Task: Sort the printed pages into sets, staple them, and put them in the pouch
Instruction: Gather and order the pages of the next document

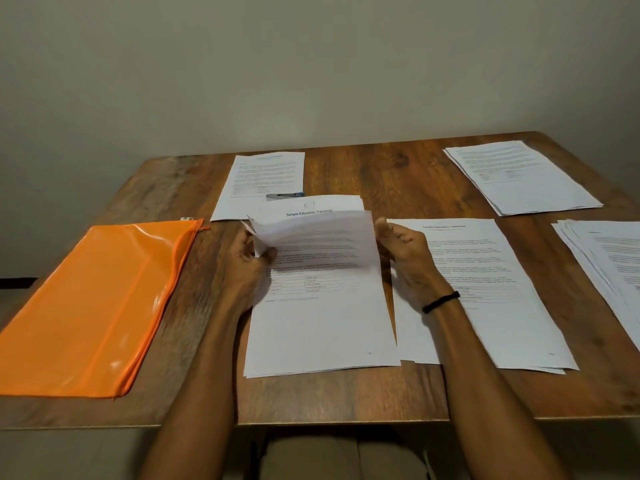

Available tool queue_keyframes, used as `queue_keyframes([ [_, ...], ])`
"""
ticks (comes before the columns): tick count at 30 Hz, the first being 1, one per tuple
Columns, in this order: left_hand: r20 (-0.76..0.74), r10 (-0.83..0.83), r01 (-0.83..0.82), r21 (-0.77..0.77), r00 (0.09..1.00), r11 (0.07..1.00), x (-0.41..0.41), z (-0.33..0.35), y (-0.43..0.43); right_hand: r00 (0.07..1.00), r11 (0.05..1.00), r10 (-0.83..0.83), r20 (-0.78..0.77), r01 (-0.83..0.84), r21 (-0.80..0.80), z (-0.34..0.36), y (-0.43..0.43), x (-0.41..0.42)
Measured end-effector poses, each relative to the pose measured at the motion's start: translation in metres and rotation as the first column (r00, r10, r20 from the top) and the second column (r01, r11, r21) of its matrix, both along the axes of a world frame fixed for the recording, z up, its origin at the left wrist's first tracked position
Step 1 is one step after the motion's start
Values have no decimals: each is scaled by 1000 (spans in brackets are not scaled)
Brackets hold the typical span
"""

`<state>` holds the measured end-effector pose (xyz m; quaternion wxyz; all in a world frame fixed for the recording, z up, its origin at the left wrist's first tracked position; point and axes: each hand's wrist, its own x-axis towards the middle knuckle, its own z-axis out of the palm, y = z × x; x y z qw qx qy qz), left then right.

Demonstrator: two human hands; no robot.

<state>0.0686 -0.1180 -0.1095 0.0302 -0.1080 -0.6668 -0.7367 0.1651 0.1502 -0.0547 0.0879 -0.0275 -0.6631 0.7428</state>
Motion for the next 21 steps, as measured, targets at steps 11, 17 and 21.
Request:
queue_keyframes([
  [11,-78,-101,101,-9,992,995,-3,-10,-8,947,933,-312,70,292,211,-14,-3,-13],
  [17,-64,-131,132,9,989,991,-4,-8,-7,951,943,-306,41,297,148,-12,-5,-11],
  [21,-47,-127,130,54,991,990,0,-3,-5,953,929,-303,-17,299,219,-13,-3,-10],
])
